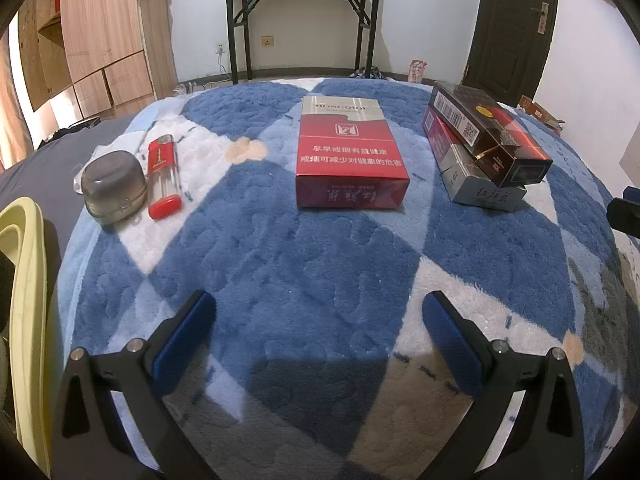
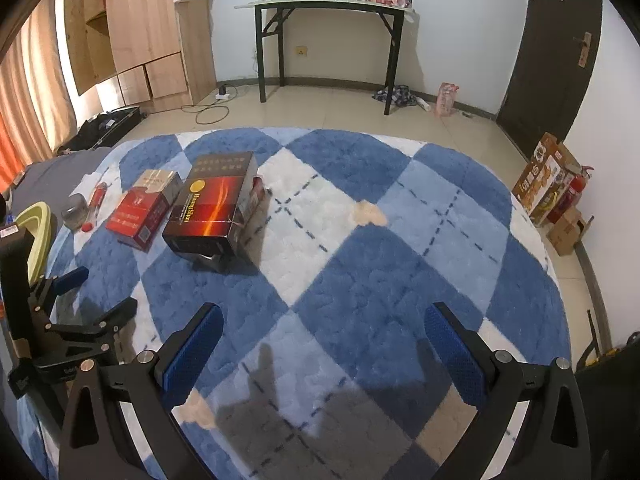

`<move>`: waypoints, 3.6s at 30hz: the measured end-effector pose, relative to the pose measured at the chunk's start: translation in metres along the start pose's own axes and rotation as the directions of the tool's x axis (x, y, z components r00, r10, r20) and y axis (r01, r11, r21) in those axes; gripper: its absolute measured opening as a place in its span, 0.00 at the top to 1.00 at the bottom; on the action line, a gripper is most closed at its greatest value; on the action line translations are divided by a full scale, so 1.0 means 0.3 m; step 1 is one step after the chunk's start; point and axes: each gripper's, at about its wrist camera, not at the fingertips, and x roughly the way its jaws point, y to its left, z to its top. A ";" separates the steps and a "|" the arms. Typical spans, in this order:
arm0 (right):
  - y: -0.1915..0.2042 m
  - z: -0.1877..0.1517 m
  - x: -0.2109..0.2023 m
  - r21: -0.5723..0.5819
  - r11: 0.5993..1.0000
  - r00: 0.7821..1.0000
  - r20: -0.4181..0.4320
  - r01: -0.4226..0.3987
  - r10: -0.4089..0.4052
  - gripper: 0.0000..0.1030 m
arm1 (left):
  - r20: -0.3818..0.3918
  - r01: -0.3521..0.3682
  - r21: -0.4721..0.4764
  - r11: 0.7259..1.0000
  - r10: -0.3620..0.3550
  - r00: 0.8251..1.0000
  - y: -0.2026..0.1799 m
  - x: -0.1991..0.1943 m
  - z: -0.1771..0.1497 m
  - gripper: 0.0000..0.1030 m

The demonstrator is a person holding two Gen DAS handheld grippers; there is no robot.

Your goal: Organize rigid objects

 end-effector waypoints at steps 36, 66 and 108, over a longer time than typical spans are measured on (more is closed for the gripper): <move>-0.006 0.025 -0.081 -0.067 0.998 0.999 0.050 0.000 0.004 0.00 | 0.000 0.000 0.000 1.000 0.000 1.000 0.002 -0.002 -0.001 0.00; 0.020 0.001 -0.077 -0.102 0.995 0.999 0.026 -0.020 0.023 0.00 | 0.000 -0.001 0.001 1.000 0.001 1.000 0.003 -0.004 -0.001 0.00; 0.258 -0.330 -0.113 -0.373 0.832 0.910 -0.217 -0.411 0.352 0.01 | -0.125 0.097 0.103 0.990 -0.084 0.989 -0.038 0.086 0.315 0.00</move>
